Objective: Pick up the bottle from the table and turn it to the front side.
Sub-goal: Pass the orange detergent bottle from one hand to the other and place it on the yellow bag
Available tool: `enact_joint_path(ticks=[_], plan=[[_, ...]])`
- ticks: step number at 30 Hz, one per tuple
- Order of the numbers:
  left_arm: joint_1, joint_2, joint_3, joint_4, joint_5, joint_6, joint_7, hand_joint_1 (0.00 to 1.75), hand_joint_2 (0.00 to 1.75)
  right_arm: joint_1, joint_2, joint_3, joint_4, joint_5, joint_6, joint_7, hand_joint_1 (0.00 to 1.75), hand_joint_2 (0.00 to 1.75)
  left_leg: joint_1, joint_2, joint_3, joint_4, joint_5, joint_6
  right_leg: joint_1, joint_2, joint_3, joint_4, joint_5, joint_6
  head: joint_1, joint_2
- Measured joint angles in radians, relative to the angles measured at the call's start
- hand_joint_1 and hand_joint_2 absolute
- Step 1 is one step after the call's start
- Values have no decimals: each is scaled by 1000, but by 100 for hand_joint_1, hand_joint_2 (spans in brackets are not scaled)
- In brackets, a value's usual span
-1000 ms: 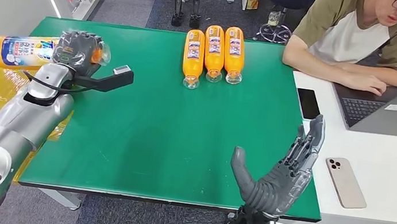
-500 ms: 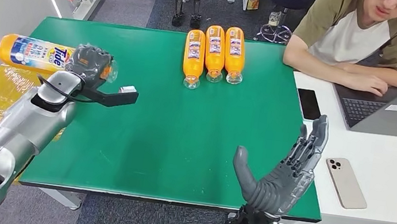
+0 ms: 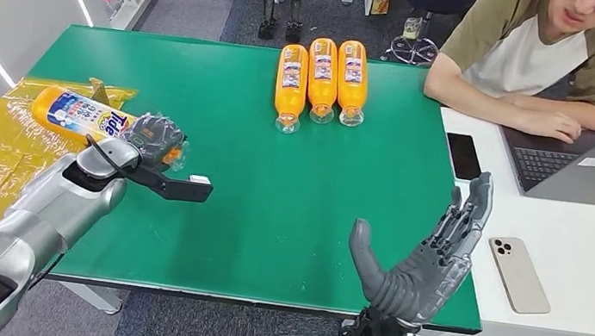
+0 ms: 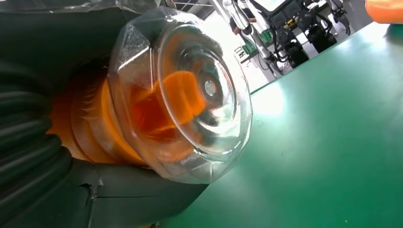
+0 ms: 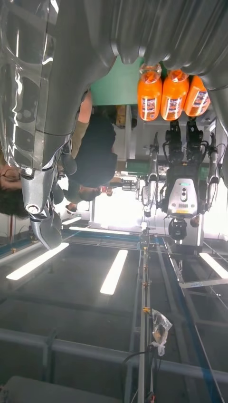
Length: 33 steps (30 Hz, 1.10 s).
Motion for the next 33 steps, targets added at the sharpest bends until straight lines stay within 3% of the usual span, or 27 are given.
enact_joint_path(ticks=[4, 12, 23, 33], plan=[[1, 0, 0, 4, 7, -11, 2, 175, 175, 0, 0, 0, 0, -4, 0, 1, 0, 175, 0, 0, 0, 0, 0, 0, 0, 0, 0, 0, 0, 0, 0, 0], [25, 16, 0, 19, 58, -120, 50, 175, 175, -5, 1, 0, 9, -18, 0, 10, 0, 175, 0, 0, 0, 0, 0, 0, 0, -1, 0, 0, 0, 0, 0, 0], [47, 30, 10, 27, 72, -173, 111, 175, 175, -9, 2, 1, 26, -29, 0, 6, 0, 175, 0, -1, -1, 0, 0, 0, 0, -2, 0, 0, 0, 0, 0, 0], [47, 31, 56, 31, 86, -254, 218, 175, 175, -10, 2, 1, 31, -16, 0, 4, 0, 175, 0, -1, -1, 0, 0, 0, 0, -2, 0, 0, 0, 0, 0, 0]])
